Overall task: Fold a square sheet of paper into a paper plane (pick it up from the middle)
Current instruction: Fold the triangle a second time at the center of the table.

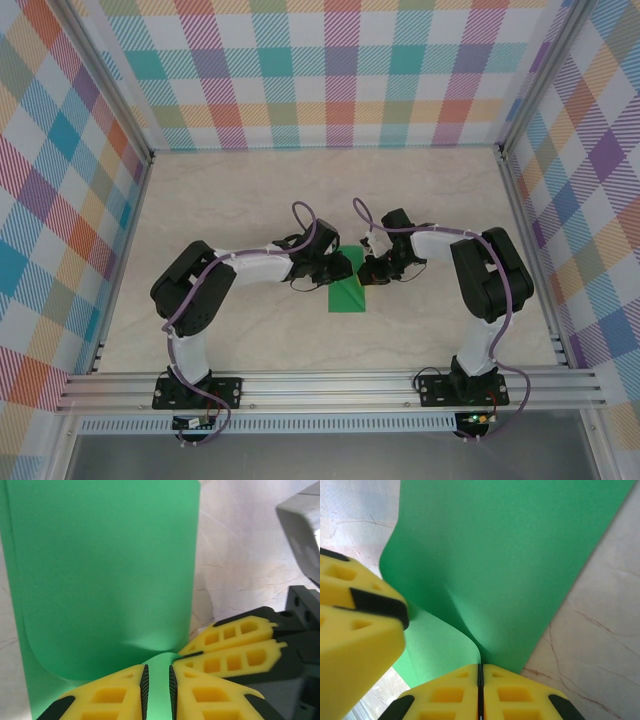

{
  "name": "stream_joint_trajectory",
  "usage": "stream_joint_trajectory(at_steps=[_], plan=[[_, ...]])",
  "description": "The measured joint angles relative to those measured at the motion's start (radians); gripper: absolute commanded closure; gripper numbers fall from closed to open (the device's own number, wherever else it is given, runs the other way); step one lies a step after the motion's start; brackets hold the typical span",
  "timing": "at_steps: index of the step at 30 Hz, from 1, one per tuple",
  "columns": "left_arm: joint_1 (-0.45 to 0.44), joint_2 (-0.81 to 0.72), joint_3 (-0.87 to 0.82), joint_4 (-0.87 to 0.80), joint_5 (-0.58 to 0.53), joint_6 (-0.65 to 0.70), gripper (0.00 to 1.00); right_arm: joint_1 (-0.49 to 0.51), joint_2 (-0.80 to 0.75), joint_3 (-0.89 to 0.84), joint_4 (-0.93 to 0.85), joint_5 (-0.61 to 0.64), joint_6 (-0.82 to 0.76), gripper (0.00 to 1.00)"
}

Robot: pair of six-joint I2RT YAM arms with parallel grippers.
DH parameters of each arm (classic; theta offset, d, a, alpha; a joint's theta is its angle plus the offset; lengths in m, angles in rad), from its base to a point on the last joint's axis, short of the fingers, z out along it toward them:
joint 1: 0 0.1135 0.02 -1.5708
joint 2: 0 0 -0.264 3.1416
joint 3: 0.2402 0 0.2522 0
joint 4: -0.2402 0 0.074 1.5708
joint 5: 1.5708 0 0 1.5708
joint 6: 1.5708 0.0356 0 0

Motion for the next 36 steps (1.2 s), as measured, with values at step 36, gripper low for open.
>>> stream_joint_trajectory(at_steps=[36], plan=[[0.000, 0.016, -0.034, 0.030, -0.011, -0.005, 0.78, 0.001, 0.008, 0.004, 0.015, 0.000, 0.000, 0.89]])
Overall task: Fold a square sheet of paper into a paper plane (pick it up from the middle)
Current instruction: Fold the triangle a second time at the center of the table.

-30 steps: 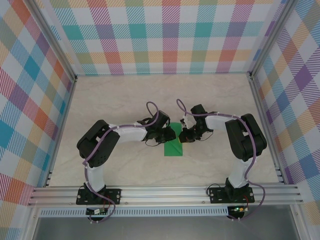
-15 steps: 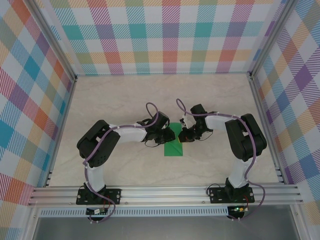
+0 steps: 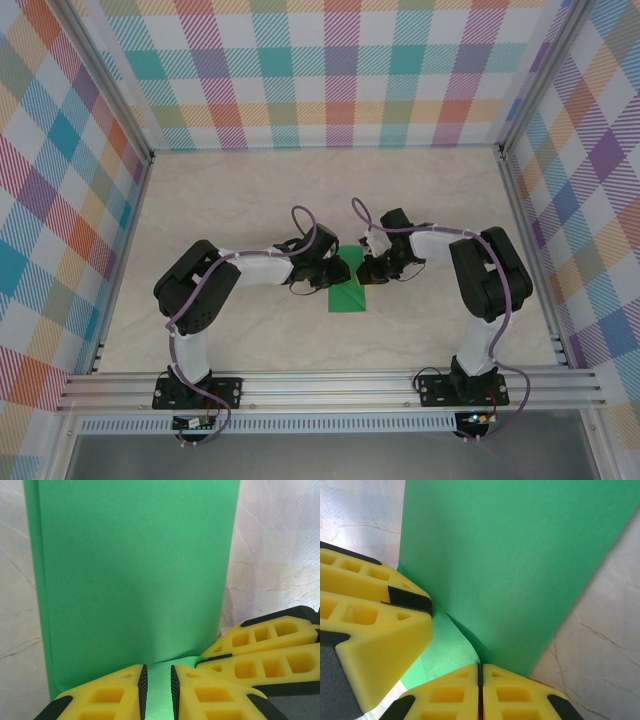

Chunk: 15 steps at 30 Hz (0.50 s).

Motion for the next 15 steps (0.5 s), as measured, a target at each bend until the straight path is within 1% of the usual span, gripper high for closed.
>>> stream_joint_trajectory(at_steps=[3, 6, 9, 10, 11, 13, 14, 15], plan=[[0.000, 0.000, 0.000, -0.001, 0.000, 0.000, 0.78, 0.000, 0.002, 0.002, -0.001, -0.001, 0.002, 0.83], [0.000, 0.000, -0.013, 0.010, -0.001, 0.000, 0.78, 0.001, -0.005, 0.002, 0.000, 0.001, 0.014, 0.80], [0.000, 0.000, -0.019, 0.022, 0.000, 0.000, 0.78, 0.002, -0.051, -0.016, 0.002, 0.027, 0.048, 0.71], [0.000, 0.000, -0.019, 0.023, -0.001, 0.000, 0.78, 0.002, -0.082, -0.030, 0.003, 0.038, 0.066, 0.65], [0.000, 0.000, -0.019, 0.023, 0.000, 0.000, 0.78, 0.002, -0.114, -0.042, 0.005, 0.046, 0.082, 0.63], [0.000, 0.000, -0.020, 0.024, -0.001, 0.000, 0.78, 0.000, -0.185, -0.069, 0.008, 0.056, 0.117, 0.63], [0.000, 0.000, -0.020, 0.024, 0.000, 0.000, 0.78, 0.000, -0.216, -0.080, 0.013, 0.056, 0.135, 0.64], [0.000, 0.000, -0.020, 0.025, 0.000, 0.000, 0.78, 0.000, -0.245, -0.092, 0.018, 0.053, 0.153, 0.69]])
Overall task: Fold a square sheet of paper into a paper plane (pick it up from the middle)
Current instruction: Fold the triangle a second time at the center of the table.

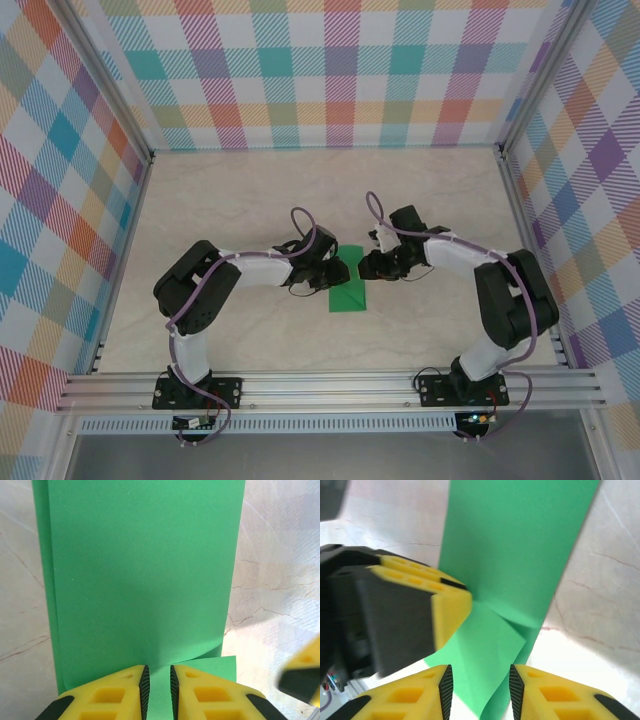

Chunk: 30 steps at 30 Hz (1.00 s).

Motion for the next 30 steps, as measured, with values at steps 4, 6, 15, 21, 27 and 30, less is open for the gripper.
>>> stream_joint_trajectory(at_steps=[4, 6, 15, 21, 27, 30], plan=[[0.000, 0.000, 0.000, 0.001, 0.000, 0.000, 0.78, 0.000, -0.051, -0.058, 0.053, -0.076, 0.083, 0.89], [0.000, 0.000, 0.000, 0.001, 0.000, 0.000, 0.78, 0.005, -0.048, -0.089, 0.079, -0.113, 0.121, 0.92], [0.000, 0.000, 0.000, 0.001, 0.000, 0.000, 0.78, 0.063, 0.012, -0.121, 0.145, -0.178, 0.224, 0.94], [0.000, 0.000, 0.000, 0.001, 0.000, 0.000, 0.78, 0.080, 0.064, -0.116, 0.148, -0.148, 0.243, 0.93], [0.000, 0.000, 0.000, 0.001, 0.000, 0.000, 0.78, 0.080, 0.099, -0.089, 0.114, -0.092, 0.230, 0.92], [0.000, 0.000, 0.000, 0.001, 0.000, 0.000, 0.78, 0.080, 0.115, -0.089, 0.087, -0.062, 0.214, 0.91]])
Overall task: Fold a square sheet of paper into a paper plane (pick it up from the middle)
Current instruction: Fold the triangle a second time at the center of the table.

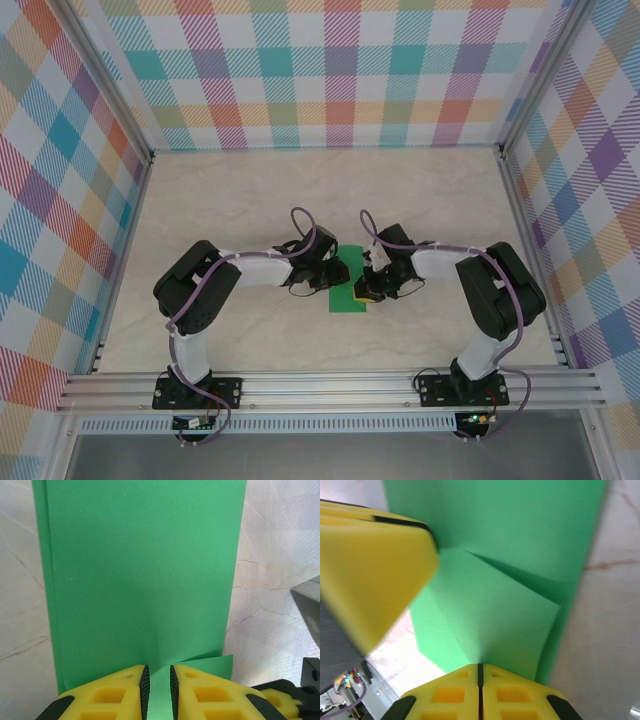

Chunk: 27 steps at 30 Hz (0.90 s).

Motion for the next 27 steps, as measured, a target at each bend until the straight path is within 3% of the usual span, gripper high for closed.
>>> stream_joint_trajectory(at_steps=[12, 21, 27], plan=[[0.000, 0.000, 0.000, 0.001, 0.004, 0.000, 0.79, 0.001, -0.010, 0.003, -0.031, 0.041, -0.038, 0.89], [0.000, 0.001, 0.000, 0.002, 0.005, 0.000, 0.79, 0.001, -0.116, -0.008, -0.077, 0.019, -0.018, 0.88], [0.000, 0.002, 0.000, 0.004, 0.005, 0.000, 0.79, 0.030, -0.059, 0.028, -0.061, -0.014, 0.023, 0.85]])
